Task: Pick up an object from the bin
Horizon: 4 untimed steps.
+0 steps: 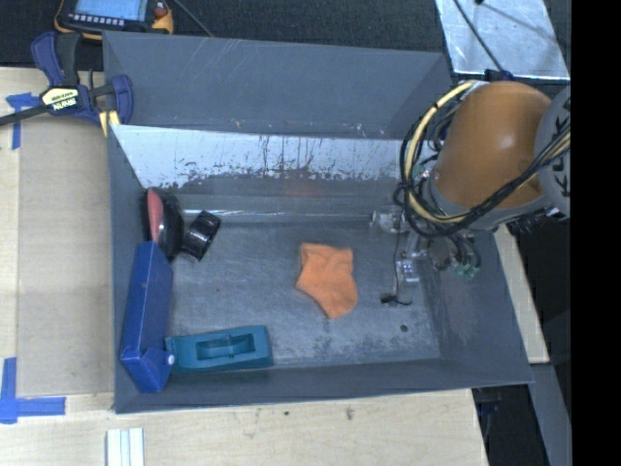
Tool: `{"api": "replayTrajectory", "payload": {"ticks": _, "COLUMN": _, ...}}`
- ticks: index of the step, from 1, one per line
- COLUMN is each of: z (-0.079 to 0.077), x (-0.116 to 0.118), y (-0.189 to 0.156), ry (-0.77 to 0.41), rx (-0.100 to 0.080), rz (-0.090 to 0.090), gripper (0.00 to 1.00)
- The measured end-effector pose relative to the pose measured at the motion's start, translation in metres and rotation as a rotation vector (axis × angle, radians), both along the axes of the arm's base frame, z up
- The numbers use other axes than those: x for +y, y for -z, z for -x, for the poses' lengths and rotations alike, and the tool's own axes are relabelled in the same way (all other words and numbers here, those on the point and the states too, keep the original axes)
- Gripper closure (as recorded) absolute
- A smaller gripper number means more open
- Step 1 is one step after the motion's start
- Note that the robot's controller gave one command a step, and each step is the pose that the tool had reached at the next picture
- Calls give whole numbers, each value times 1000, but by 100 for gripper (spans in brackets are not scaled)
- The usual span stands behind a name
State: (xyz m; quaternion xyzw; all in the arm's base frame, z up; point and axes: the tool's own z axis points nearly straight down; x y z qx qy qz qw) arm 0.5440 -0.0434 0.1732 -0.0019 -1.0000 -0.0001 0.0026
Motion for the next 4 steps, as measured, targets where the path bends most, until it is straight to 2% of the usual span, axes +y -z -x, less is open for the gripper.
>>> {"api": "replayTrajectory", "payload": {"ticks": 1, "z": -2, "x": 0, "y": -5, "ry": -1, "rx": -9, "rz": 1, "gripper": 0}}
{"api": "replayTrajectory", "payload": {"ticks": 2, "z": -30, "x": 32, "y": 33, "ry": -76, "rx": -14, "rz": 2, "gripper": 0}}
{"api": "replayTrajectory", "payload": {"ticks": 3, "z": -38, "x": 51, "y": 82, "ry": -89, "rx": -10, "rz": 0, "gripper": 0}}
{"api": "replayTrajectory", "payload": {"ticks": 4, "z": 12, "x": 43, "y": 102, "ry": -61, "rx": -10, "rz": 0, "gripper": 100}}
